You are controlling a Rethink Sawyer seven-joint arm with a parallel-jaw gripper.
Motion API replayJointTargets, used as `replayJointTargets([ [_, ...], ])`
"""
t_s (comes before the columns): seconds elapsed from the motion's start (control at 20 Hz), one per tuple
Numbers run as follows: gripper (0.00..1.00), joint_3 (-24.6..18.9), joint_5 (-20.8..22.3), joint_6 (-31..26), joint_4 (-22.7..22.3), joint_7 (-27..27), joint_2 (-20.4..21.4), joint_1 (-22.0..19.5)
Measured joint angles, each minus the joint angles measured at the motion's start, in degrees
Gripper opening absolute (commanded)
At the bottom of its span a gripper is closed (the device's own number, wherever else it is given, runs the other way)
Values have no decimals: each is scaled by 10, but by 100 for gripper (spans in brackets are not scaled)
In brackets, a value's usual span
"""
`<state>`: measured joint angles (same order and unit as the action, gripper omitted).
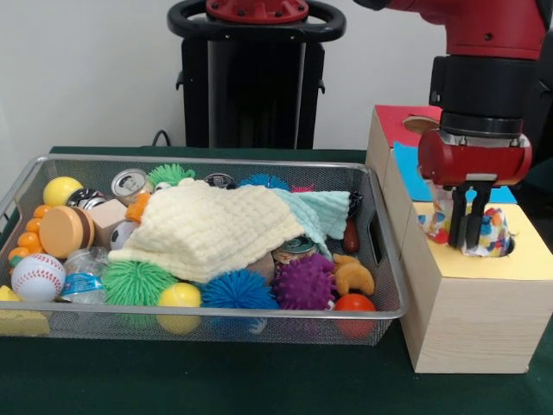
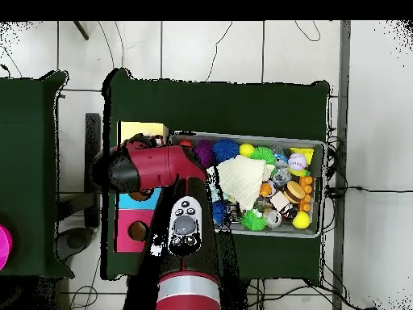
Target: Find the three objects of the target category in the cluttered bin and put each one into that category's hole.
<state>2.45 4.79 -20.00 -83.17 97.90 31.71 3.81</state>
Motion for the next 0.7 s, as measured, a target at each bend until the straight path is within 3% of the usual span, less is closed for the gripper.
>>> replayJointTargets([
  [0.7, 0, -39, -9, 0, -5, 0, 1, -36],
])
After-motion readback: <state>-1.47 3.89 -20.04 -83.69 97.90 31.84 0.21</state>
